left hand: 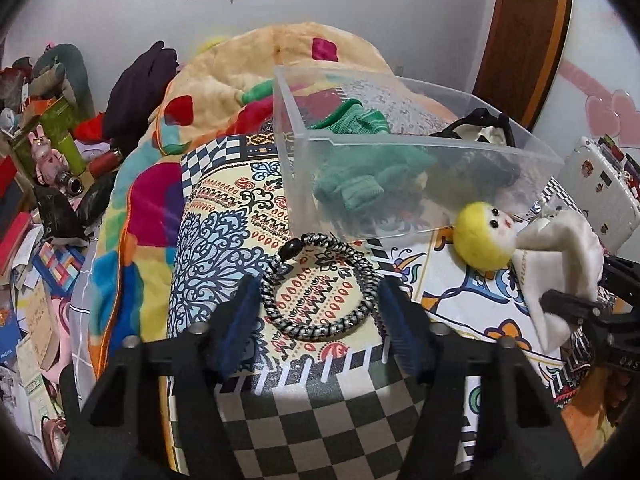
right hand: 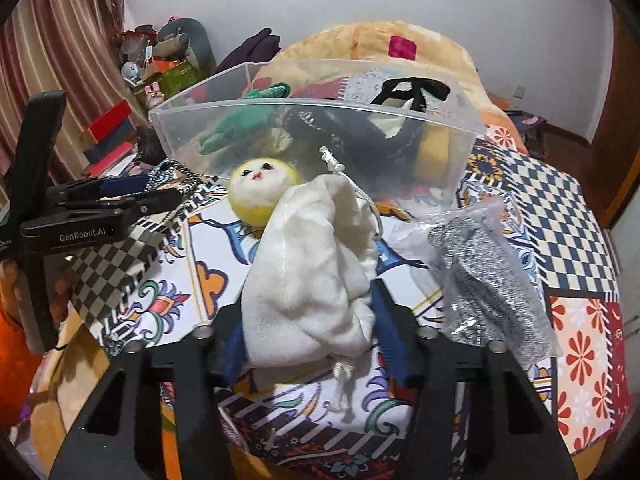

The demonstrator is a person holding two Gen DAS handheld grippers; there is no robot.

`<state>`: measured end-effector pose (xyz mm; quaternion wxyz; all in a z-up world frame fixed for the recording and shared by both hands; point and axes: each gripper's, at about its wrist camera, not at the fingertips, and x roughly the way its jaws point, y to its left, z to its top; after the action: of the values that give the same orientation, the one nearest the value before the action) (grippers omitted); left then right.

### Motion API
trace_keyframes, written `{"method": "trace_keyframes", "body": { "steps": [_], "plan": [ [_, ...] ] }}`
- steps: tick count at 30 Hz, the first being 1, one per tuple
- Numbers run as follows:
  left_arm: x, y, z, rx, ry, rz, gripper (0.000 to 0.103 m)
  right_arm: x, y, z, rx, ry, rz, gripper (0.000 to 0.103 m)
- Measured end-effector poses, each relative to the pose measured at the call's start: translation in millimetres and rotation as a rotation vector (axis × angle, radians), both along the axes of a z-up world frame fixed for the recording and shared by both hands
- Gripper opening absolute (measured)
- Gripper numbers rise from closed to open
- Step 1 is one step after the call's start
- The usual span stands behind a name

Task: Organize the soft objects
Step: 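Grasp the beaded bracelet with left tool while right tool grasps the white bag, then drop the bracelet in the box with left tool while right tool drops the bag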

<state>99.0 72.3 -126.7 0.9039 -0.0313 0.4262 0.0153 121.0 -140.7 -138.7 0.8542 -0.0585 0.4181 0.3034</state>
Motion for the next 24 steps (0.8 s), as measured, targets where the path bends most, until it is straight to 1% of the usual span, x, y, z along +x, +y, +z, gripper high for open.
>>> {"method": "trace_keyframes", "body": {
  "steps": [2, 3, 5, 6, 8, 9, 11, 14, 17, 24],
  "plan": [
    [-1.7, 1.2, -0.2, -0.002, -0.006, 0.001, 0.046, -0.1, -3.0, 0.7, 0.003, -0.001, -0.008, 0.032],
    [-2.8, 1.7, 0.0, 0.0, -0.009, 0.0, 0.044, -0.8, -6.9, 1.0, 0.009, 0.001, -0.013, 0.03],
    [-5.6, 3.0, 0.2, 0.002, -0.014, -0.002, 0.034, -1.1, -11.9, 2.4, 0.016, 0.001, -0.021, 0.022],
    [-6.6, 3.3, 0.5, 0.002, -0.015, -0.002, 0.032, -1.7, -14.6, 3.5, 0.017, -0.003, -0.027, 0.022],
    [-9.3, 4.8, 0.6, -0.004, -0.017, -0.003, 0.023, -2.7, -18.8, 6.6, 0.019, -0.015, -0.039, 0.021],
    [-10.7, 5.2, 0.9, -0.005, -0.016, -0.005, 0.021, -3.4, -22.2, 8.6, 0.023, -0.022, -0.046, 0.02],
    [-13.4, 4.7, 1.4, -0.004, -0.015, -0.007, 0.013, -3.2, -26.6, 13.5, 0.032, -0.035, -0.058, 0.02],
    [-18.6, 2.9, 5.7, -0.002, -0.026, -0.014, 0.013, -3.8, -34.9, 24.7, 0.056, -0.06, -0.076, 0.02],
    [-25.0, -1.7, 16.1, 0.018, -0.062, -0.025, 0.013, -5.3, -41.0, 37.3, 0.074, -0.093, -0.092, 0.02],
    [-27.8, -12.6, 51.7, 0.013, -0.157, -0.062, 0.013, -3.2, -41.4, 68.0, 0.1, -0.182, -0.118, 0.02]
  ]
}}
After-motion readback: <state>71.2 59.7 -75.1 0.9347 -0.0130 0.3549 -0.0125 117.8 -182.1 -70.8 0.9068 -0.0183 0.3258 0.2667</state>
